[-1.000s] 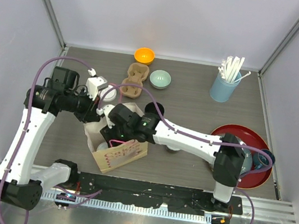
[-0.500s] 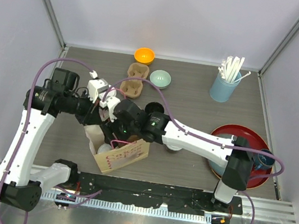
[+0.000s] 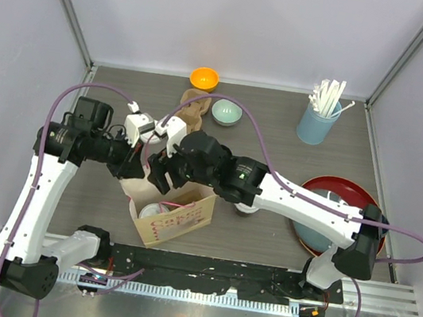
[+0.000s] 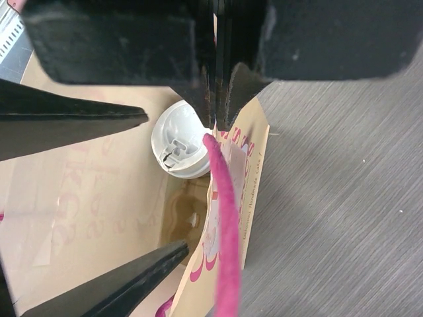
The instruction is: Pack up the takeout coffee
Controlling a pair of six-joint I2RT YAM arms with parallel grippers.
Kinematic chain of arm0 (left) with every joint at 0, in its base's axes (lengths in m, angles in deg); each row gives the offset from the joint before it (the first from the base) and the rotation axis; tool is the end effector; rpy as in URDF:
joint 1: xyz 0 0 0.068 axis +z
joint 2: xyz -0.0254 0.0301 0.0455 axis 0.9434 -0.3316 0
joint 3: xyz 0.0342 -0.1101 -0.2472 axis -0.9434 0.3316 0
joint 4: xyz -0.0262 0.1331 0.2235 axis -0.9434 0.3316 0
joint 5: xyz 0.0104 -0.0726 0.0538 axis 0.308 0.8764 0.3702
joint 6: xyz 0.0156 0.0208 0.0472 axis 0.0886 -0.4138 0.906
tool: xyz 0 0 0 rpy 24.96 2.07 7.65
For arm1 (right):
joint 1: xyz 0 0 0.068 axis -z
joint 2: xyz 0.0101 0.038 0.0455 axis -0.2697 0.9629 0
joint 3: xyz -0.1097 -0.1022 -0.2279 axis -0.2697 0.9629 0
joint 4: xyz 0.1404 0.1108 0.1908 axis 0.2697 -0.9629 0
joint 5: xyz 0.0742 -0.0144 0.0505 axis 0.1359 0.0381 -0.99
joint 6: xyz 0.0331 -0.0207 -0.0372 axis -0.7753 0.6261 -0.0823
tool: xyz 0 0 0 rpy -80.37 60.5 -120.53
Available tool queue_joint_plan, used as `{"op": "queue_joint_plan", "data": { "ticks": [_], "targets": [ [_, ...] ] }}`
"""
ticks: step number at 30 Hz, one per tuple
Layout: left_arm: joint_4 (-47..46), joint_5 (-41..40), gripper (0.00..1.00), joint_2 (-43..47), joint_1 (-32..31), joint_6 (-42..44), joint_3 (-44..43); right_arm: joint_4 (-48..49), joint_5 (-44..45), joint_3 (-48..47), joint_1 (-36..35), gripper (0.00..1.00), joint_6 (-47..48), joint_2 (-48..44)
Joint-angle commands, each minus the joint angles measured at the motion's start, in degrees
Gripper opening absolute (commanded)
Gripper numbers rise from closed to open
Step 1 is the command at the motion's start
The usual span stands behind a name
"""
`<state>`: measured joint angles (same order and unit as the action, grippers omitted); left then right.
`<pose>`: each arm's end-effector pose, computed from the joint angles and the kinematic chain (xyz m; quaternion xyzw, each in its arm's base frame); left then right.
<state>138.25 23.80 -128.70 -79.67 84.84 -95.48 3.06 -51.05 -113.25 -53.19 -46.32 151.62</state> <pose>0.1516 -0.0454 0.3746 0.3010 0.8697 -0.2803 0.2730 0.1369 0.3481 0.3743 -0.4025 0.7524 0.3140 0.4162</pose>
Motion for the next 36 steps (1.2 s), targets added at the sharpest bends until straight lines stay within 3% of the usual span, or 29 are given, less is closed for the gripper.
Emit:
{"op": "queue_joint_plan", "data": {
  "ticks": [1, 13, 17, 18, 22, 27, 29, 33, 36],
  "targets": [
    [1.93, 0.71, 0.00, 0.69, -0.28, 0.93, 0.10, 4.69, 2.12, -1.60, 0.02, 0.72, 0.90, -3.94],
    [2.01, 0.71, 0.00, 0.69, -0.28, 1.10, 0.36, 5.22, 5.71, -1.78, 0.02, 0.73, 0.38, -10.88],
    [2.01, 0.54, 0.00, 0.77, -0.28, 1.01, 0.28, 2.77, 11.86, -1.95, 0.02, 0.77, -1.21, -14.83],
    [2.01, 0.62, 0.00, 0.77, -0.28, 1.01, 0.28, 1.98, 13.79, -2.04, 0.02, 0.83, -1.73, -15.71],
    [2.01, 0.53, 0.00, 0.51, -0.28, 0.93, 0.10, -6.34, 28.78, -2.83, 0.72, 0.88, -7.34, -20.63],
    [1.75, 0.53, 0.00, 0.42, -0.28, 0.48, 0.10, -21.47, 32.88, -2.66, 7.30, 0.89, -13.85, -23.18],
    [1.84, 0.45, 0.00, 0.33, -0.28, 0.49, -0.16, -25.88, 29.56, 0.76, 12.29, 0.89, -19.46, -25.20],
    [2.19, 0.53, 0.00, 0.42, -0.28, 0.48, -0.43, -29.58, 27.96, 10.15, 13.64, 0.92, -25.20, -30.38],
    [2.36, 0.71, 0.00, 0.51, -0.28, 0.40, -0.60, -30.46, 31.01, 17.45, 14.08, 0.83, -28.89, -34.61]
  ]
}}
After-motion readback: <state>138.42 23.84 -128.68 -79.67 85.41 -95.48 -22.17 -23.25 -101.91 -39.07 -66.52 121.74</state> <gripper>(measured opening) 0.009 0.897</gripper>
